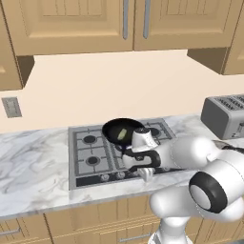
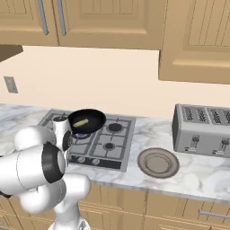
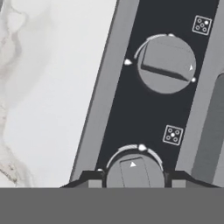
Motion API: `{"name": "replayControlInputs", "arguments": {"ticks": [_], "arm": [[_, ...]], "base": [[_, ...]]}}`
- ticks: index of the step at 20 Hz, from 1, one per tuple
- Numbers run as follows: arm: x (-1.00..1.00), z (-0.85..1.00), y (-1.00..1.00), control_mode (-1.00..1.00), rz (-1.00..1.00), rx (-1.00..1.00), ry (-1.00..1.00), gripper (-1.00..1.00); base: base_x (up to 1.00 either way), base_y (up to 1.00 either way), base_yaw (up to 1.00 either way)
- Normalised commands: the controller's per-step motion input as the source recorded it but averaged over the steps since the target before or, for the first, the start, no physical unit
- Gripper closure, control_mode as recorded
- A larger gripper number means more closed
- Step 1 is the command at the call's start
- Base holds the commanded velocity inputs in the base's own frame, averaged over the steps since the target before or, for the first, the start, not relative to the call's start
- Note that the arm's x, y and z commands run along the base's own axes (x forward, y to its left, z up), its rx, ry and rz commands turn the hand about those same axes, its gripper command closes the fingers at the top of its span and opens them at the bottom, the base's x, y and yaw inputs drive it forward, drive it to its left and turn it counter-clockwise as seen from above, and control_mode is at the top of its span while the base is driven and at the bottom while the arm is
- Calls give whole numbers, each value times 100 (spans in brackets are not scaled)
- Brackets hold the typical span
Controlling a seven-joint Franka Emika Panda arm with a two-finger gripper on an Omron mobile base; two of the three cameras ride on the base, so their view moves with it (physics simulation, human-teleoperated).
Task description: Pick up the butter stick and place it in the pan. Then turn on the burner for the pan.
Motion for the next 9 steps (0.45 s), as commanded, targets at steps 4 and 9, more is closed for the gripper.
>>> {"name": "replayControlInputs", "arguments": {"ticks": [4, 9], "arm": [[0, -8, 0, -100, 24, 0, 1, 100], [0, -8, 0, -100, 21, 0, 2, 100]], "base": [[0, 0, 0], [0, 0, 0]]}}
